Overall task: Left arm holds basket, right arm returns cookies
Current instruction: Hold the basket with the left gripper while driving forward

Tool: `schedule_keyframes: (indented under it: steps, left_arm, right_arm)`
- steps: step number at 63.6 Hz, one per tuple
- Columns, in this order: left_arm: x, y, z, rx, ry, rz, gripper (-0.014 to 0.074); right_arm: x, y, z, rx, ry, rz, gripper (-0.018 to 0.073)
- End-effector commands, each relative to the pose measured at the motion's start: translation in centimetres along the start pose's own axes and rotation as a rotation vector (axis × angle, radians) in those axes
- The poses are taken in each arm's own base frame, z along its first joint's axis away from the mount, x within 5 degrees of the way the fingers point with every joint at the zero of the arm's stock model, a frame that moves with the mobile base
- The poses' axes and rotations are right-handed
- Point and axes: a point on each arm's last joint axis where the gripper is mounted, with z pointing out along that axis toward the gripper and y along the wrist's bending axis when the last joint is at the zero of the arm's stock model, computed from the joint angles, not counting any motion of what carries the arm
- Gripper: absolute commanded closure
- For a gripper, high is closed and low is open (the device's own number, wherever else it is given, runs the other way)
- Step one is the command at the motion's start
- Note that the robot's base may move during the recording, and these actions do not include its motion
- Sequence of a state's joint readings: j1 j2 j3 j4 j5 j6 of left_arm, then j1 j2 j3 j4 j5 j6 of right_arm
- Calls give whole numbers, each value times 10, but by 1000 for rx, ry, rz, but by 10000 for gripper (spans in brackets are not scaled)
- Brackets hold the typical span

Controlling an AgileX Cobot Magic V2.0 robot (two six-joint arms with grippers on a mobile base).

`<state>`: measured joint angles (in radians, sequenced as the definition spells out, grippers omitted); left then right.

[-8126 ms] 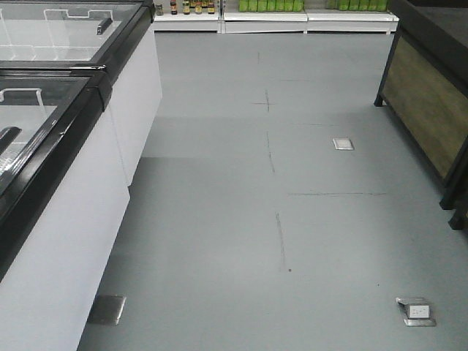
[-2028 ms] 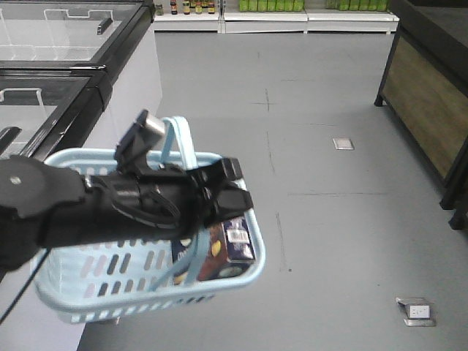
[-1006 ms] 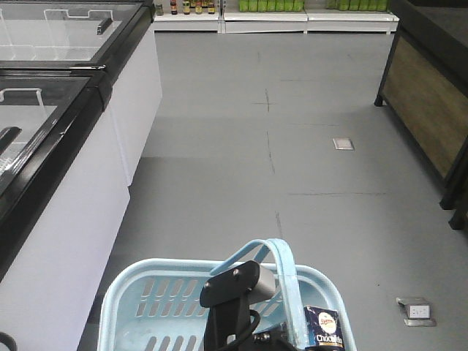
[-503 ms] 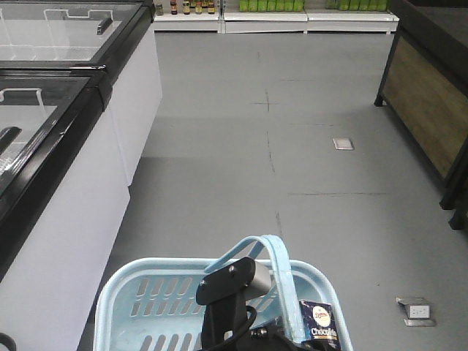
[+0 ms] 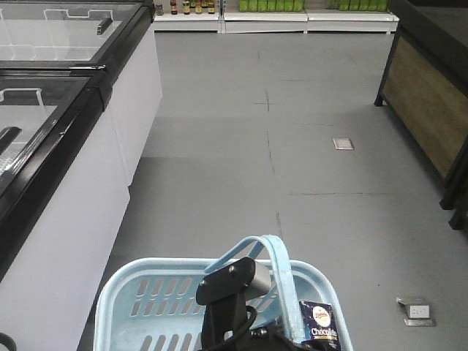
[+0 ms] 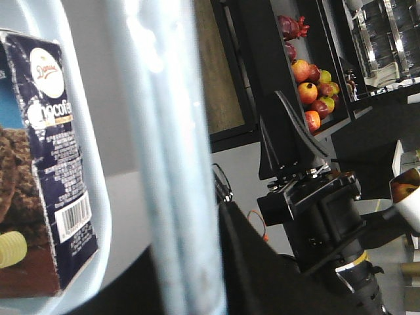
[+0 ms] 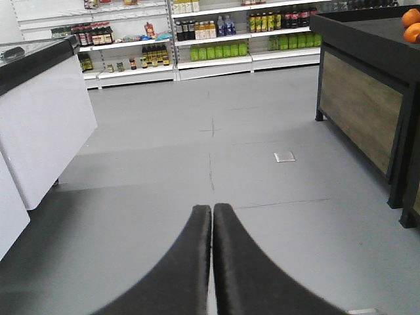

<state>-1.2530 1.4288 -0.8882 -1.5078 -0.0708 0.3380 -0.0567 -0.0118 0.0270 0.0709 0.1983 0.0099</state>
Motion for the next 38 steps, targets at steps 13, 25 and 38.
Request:
schedule_keyframes:
  steps: [13,25,38]
  left_arm:
    - [-9,-18,-13,64,-42,26,603]
    - [-9,-18,-13,64,-42,26,603]
    - [-9,-18,-13,64,-42,26,603]
  right_arm:
    - [-6,0,-1,6,-89,-15,570]
    - [-6,0,-1,6,-88,-15,570]
    - [-6,0,-1,6,-89,-15,570]
